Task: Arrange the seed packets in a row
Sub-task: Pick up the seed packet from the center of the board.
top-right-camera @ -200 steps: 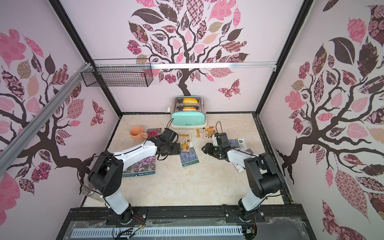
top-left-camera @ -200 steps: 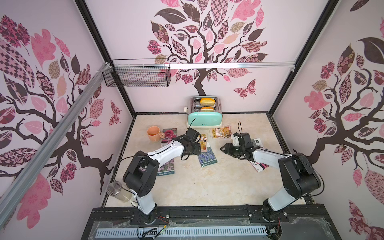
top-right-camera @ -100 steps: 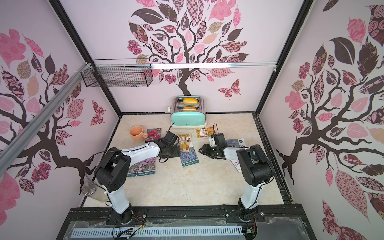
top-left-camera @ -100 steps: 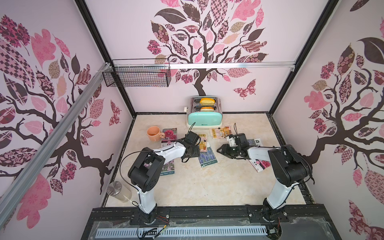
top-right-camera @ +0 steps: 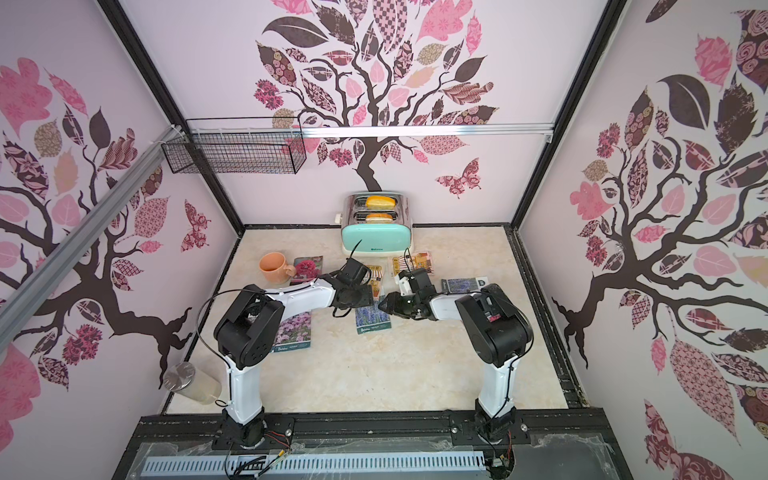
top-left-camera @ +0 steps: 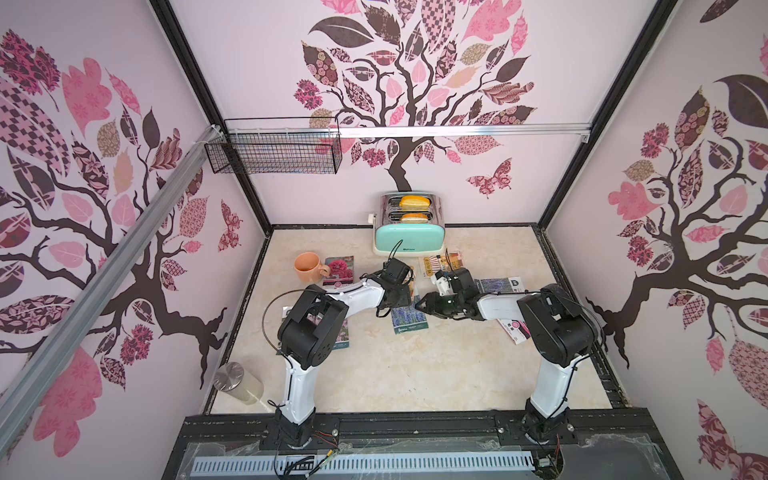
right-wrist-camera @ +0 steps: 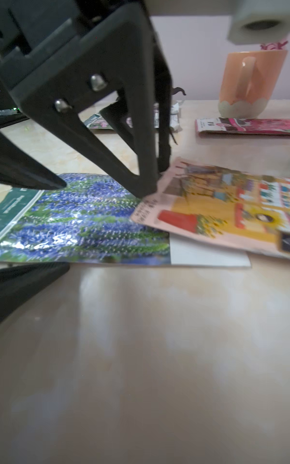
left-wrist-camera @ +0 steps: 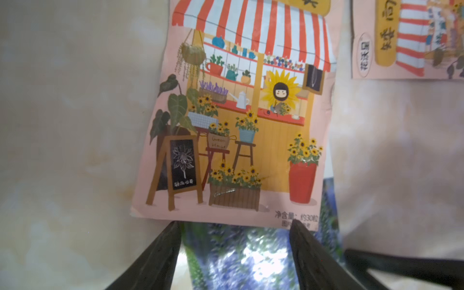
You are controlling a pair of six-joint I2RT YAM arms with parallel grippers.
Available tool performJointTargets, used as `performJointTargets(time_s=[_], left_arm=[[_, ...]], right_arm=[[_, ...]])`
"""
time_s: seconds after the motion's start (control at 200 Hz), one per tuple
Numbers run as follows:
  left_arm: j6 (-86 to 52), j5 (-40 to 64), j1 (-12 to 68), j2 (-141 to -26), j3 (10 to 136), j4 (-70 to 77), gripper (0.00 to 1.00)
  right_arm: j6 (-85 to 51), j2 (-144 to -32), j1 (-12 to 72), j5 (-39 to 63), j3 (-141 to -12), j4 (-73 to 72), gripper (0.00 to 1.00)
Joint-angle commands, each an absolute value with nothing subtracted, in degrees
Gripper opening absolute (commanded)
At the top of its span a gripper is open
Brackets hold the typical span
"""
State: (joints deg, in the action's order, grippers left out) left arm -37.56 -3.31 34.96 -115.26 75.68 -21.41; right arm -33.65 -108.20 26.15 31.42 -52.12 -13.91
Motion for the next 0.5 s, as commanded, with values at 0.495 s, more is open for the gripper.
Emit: performJointTargets(time_s=[0.495], left_arm=[[-40.5, 3.7, 36.9, -122.5, 76.4, -24.2, 0.32]], right_arm=[[-34.8, -112.7, 26.1, 28.3, -54.4, -11.4, 0.35]])
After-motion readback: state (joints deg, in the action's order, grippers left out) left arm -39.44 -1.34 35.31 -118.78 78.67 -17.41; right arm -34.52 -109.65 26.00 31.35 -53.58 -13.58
